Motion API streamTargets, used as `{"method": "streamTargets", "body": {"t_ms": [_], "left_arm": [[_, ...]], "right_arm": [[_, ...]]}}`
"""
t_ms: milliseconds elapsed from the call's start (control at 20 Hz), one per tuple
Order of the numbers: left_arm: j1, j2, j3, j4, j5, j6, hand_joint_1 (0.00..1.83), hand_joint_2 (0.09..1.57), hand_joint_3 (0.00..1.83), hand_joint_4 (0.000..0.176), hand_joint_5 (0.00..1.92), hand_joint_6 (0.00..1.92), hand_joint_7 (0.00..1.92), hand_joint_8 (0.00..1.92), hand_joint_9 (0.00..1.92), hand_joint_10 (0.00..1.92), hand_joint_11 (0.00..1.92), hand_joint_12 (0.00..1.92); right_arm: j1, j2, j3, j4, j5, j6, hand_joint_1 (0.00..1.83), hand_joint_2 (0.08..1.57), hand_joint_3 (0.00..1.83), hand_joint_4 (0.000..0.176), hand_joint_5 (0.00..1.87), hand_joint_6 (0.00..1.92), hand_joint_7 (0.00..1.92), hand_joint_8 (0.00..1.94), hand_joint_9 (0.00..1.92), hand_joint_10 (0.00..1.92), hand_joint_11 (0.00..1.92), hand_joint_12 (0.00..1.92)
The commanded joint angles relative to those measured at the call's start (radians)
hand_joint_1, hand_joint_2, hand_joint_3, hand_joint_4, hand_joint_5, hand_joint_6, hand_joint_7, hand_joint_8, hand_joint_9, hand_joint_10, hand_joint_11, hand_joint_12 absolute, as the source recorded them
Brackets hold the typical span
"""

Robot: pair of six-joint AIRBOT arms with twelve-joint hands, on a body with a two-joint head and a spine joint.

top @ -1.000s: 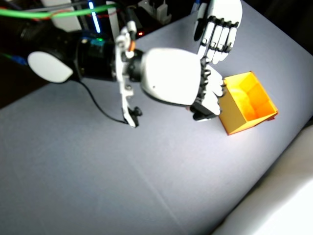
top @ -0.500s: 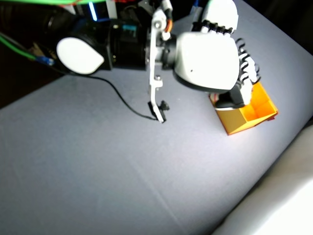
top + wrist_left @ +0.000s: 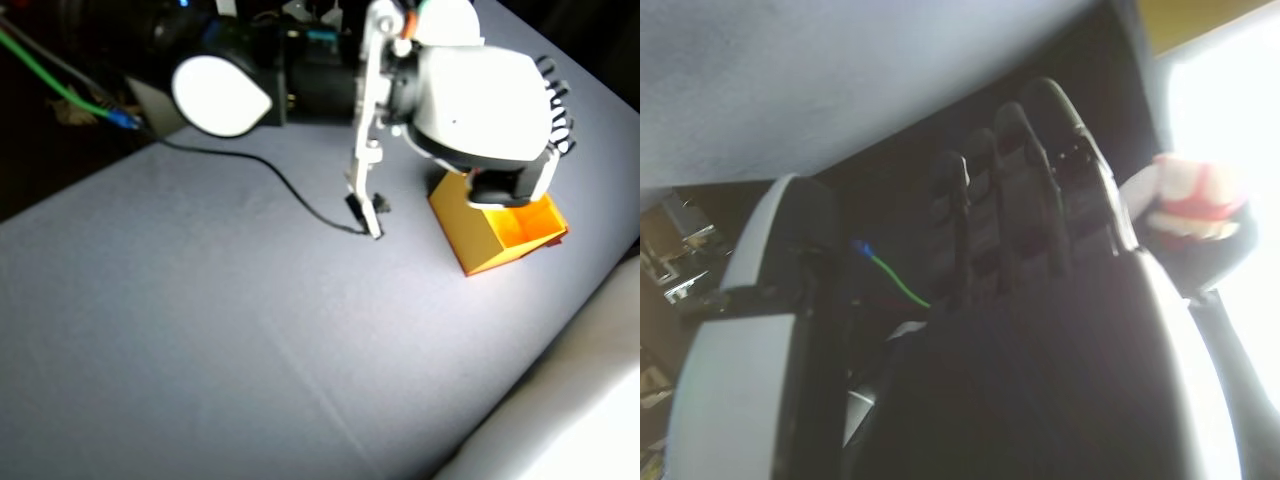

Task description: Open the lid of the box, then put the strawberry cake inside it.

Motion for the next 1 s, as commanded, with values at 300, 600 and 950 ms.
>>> {"method": "streamTargets", "body": {"t_ms": [300, 600, 950], "left_arm": [[-0.026, -0.016, 0.014, -0.005, -0.09, -0.022, 0.61, 1.38, 0.01, 0.007, 0.28, 0.0, 0.27, 0.0, 0.27, 0.01, 0.0, 0.92], [-0.029, -0.019, 0.017, -0.001, -0.088, -0.03, 0.64, 1.39, 0.0, 0.0, 0.28, 0.01, 0.26, 0.01, 0.22, 0.0, 0.0, 0.72], [-0.034, -0.021, 0.019, 0.001, -0.088, -0.031, 0.7, 1.36, 0.01, 0.0, 0.28, 0.01, 0.41, 0.11, 0.22, 0.38, 0.0, 1.16]], "right_arm": [[0.029, -0.062, 0.04, 0.012, 0.091, -0.001, 1.17, 1.27, 0.0, 0.0, 0.65, 1.3, 0.77, 1.52, 0.66, 1.27, 0.57, 1.7], [0.029, -0.087, 0.05, 0.017, 0.079, -0.001, 1.18, 1.26, 0.0, 0.0, 0.61, 1.34, 0.82, 1.43, 0.8, 1.06, 0.7, 1.57], [0.029, -0.111, 0.06, 0.01, 0.061, -0.003, 1.12, 1.31, 0.0, 0.0, 0.64, 1.39, 0.63, 1.66, 0.53, 1.52, 0.53, 1.85]]}}
